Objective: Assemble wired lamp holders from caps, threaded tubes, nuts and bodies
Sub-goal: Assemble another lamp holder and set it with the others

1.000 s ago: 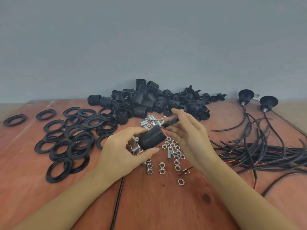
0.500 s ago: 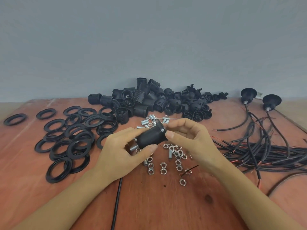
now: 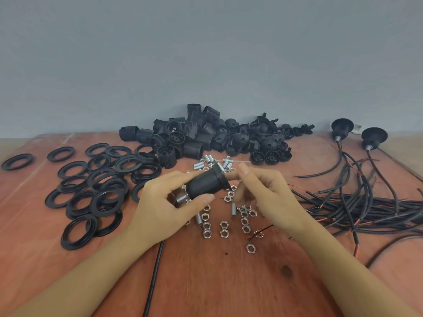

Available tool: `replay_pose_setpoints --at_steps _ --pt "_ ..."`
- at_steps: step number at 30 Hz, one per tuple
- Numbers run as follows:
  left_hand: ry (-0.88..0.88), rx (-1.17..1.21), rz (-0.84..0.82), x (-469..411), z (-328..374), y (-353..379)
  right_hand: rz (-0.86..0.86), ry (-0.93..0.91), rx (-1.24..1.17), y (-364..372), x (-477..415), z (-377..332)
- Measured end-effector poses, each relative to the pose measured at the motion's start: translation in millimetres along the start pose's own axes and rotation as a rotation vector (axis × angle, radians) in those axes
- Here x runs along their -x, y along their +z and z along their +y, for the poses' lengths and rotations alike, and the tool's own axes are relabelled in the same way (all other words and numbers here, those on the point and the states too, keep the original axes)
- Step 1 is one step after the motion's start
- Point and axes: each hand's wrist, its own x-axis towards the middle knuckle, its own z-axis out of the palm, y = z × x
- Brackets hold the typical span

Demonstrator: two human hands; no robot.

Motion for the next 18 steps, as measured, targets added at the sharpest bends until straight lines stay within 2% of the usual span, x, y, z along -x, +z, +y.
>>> replay_pose_setpoints --at_steps 5,9,13,18 --pt "-0.036 0.013 0.022 0 -4 -1 0.068 -0.009 -0.051 4 -3 1" --pt "-0.016 0.021 0.029 0 -2 0 -0.008 0.094 -0.037 7 -2 -1" --pt "-0.015 -0.02 0.044 -2 -4 -2 0.183 0.121 -0.163 2 -4 -1" --pt "-0.004 -0.042 0.056 -1 -3 -1 0.009 0.19 -0.114 16 -3 -1"
